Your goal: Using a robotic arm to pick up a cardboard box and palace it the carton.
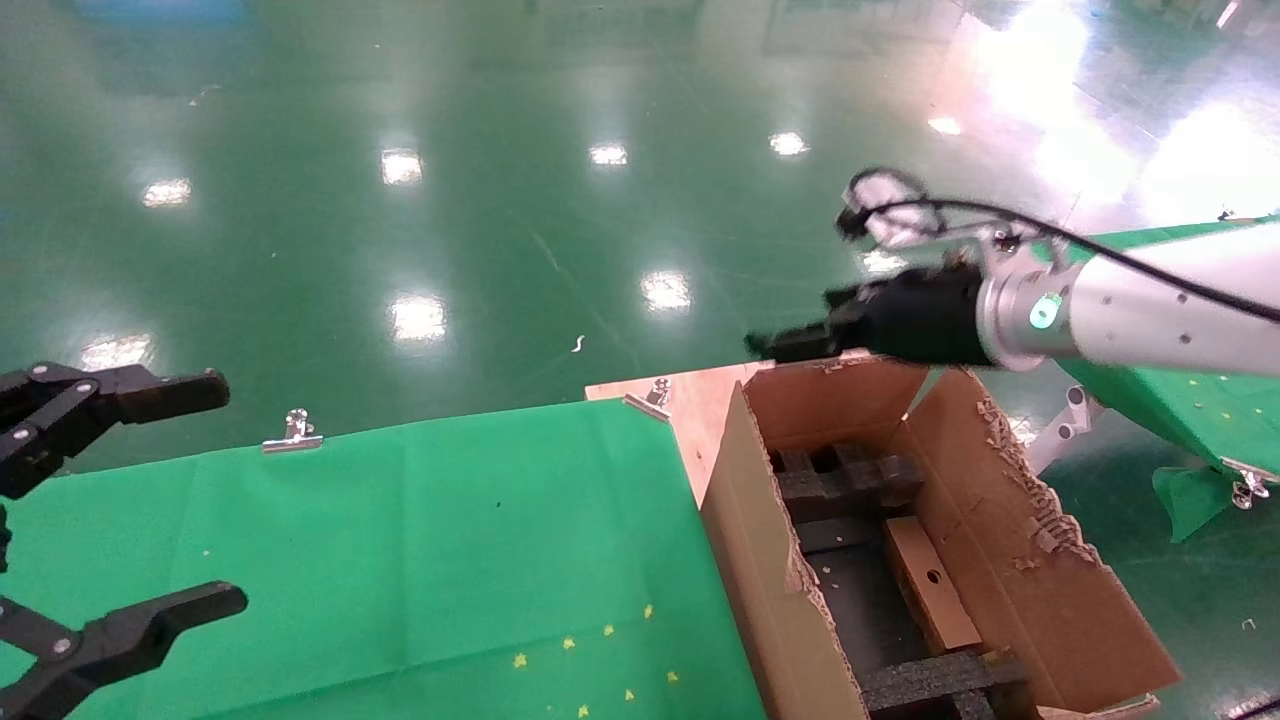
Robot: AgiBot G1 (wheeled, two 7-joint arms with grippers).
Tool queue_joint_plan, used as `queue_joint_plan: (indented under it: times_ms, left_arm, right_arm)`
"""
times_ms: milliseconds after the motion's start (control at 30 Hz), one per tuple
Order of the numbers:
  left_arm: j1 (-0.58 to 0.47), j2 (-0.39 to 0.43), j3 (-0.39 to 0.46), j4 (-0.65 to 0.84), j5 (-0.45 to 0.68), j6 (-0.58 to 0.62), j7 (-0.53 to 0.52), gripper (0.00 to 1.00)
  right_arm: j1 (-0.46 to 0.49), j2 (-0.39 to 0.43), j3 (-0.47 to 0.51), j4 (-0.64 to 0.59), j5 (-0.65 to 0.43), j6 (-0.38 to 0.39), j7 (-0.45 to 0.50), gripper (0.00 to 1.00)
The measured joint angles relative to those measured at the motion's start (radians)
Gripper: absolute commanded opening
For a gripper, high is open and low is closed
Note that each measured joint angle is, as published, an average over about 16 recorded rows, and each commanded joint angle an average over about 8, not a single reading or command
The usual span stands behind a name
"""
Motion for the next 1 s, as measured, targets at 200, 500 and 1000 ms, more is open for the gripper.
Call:
queue_joint_plan:
  times_ms: [200, 500, 1000]
  left_arm:
    - [0.0, 0.0, 0.0, 0.0, 0.0, 0.0, 0.0, 1.0]
    - [0.0, 0.0, 0.0, 0.0, 0.0, 0.0, 0.0, 1.0]
    - [0.0, 0.0, 0.0, 0.0, 0.0, 0.0, 0.0, 1.0]
  right_arm:
    - [-0.084, -0.015, 0.129, -0.009, 0.113, -0.089, -0.15, 1.0]
    - [-0.209, -0.036, 0.321, -0.022, 0.282, -0.222, -0.374, 1.0]
    - [-0.418, -0.073, 0.643, -0.045, 0.565, -0.445, -0.748, 1.0]
